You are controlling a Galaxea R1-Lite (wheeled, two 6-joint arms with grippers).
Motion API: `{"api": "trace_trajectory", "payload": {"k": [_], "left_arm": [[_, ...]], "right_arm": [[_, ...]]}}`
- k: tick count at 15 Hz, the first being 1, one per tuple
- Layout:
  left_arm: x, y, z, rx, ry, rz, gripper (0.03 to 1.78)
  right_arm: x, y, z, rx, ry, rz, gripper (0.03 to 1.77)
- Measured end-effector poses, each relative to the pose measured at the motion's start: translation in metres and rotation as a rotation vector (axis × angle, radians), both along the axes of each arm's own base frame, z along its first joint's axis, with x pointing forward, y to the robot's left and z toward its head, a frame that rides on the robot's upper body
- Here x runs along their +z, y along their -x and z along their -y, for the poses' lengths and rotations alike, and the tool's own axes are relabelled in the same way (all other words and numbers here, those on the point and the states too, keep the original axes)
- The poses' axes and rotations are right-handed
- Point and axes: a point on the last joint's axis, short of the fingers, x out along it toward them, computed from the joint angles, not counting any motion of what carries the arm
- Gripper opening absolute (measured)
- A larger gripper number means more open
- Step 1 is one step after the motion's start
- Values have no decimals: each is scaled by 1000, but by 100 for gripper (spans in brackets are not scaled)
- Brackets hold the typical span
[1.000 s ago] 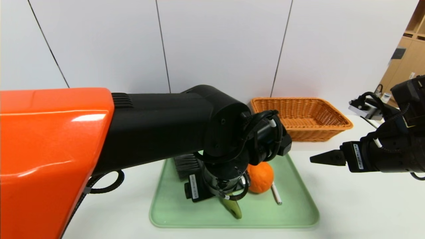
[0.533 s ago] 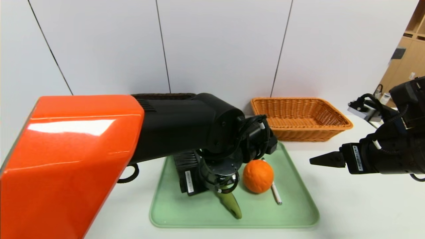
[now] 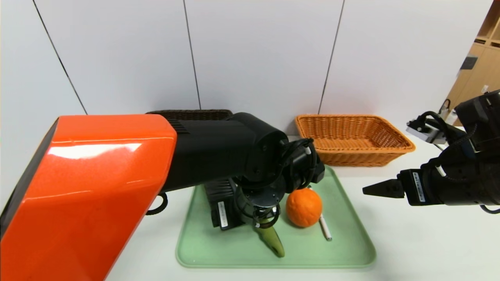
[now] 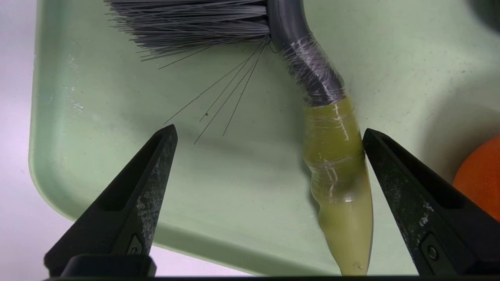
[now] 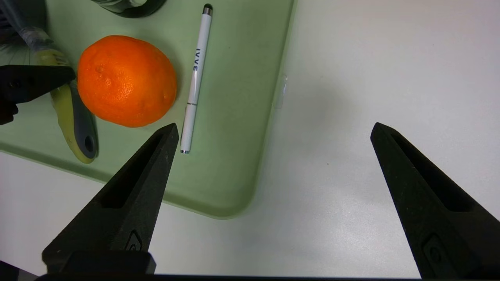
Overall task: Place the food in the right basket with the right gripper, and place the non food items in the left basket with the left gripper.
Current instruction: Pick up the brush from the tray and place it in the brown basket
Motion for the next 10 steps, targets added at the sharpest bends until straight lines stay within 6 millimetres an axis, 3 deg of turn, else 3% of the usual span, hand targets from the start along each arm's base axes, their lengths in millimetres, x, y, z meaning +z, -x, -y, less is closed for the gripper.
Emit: {"api": "trace_trajectory", "payload": {"k": [10], "left_arm": [[5,0,-2,-25,67,-69,169]], "right_arm": [[-1,0,-2,7,1,-4,170]]}}
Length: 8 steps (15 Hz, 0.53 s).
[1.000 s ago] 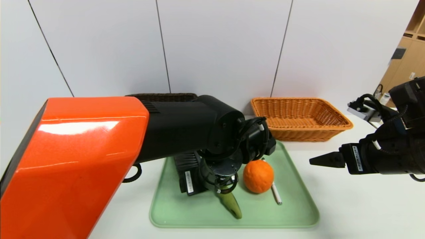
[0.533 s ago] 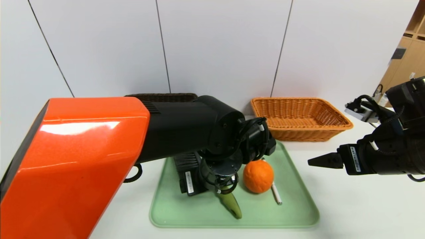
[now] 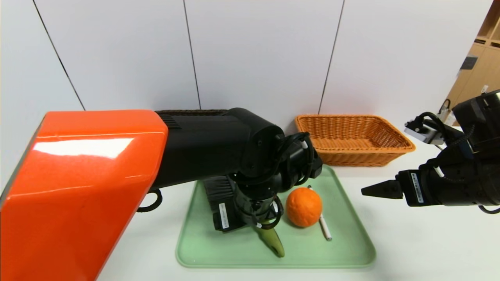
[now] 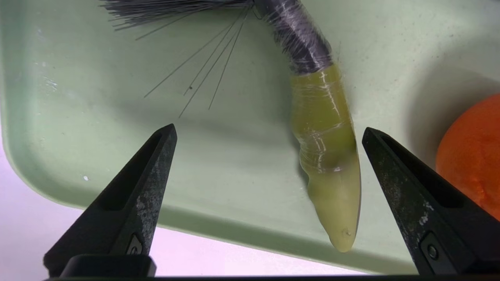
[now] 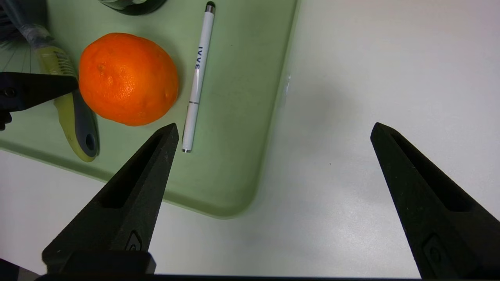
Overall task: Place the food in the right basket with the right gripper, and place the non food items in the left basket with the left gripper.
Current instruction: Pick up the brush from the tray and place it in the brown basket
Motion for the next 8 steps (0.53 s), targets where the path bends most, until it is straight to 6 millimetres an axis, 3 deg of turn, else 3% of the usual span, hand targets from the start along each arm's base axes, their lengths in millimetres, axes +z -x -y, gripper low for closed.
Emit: {"api": "trace_trajectory", "payload": {"k": [8], "left_arm": [[-13,-8,1,11,-15,-33,169]], "right_arm": [[-2,2,-1,7,1,-7,170]]}}
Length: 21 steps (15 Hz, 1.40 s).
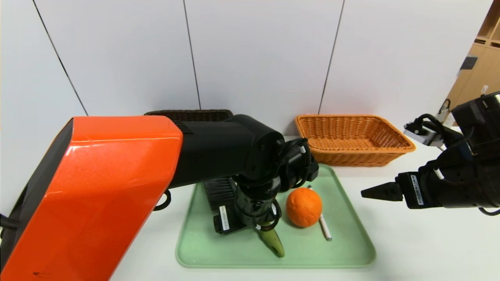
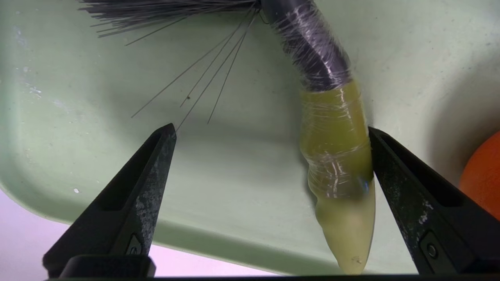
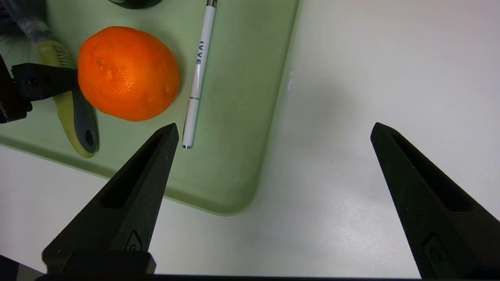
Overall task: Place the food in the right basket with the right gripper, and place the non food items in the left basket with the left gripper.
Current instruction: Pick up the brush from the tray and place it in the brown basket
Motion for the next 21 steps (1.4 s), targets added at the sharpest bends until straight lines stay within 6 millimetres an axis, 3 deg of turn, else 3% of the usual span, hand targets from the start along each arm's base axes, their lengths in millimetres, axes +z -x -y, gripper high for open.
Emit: {"api": "trace_trajectory", "payload": {"k": [2,4,8,10,17,21], "left_arm": [[-1,0,0,0,1,-4,161],[-1,0,1,-10,6,-17,128],[-2,0,1,-16,6,-20,83],[-2,-1,1,-16,14,-24,50],[6,1,-8,-4,5,-36,50],[22,5,-14,-3,21,-11,50]], "right_arm": [[0,0,0,1,0,0,170],[1,0,0,2,0,2,170],[1,1,0,1,-1,7,170],[2,1,0,1,-1,8,170],[2,1,0,1,-2,8,170],[1,2,0,0,-1,7,170]]}}
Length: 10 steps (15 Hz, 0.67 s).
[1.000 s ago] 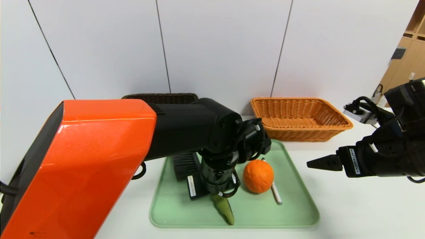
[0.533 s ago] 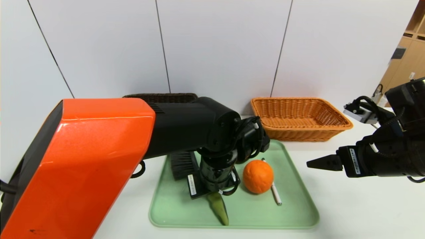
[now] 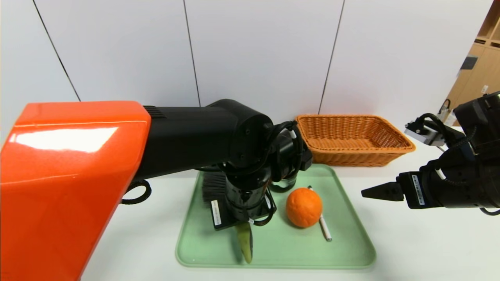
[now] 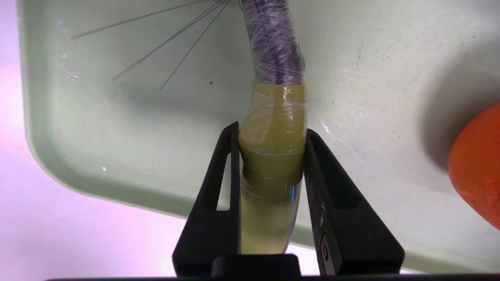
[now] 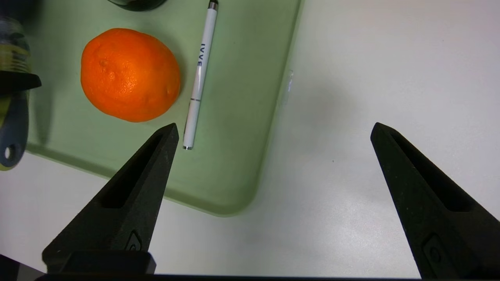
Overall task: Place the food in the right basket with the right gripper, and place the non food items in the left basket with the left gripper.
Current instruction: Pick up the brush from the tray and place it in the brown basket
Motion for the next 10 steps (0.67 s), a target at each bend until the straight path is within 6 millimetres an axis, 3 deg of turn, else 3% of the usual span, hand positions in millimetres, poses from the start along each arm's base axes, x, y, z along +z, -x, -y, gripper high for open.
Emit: {"api": "trace_trajectory", "payload": {"k": [10], "left_arm": [[38,20,-26,15,-36,34,50]], "right_arm": [[2,1,0,3,-2,10,170]]}}
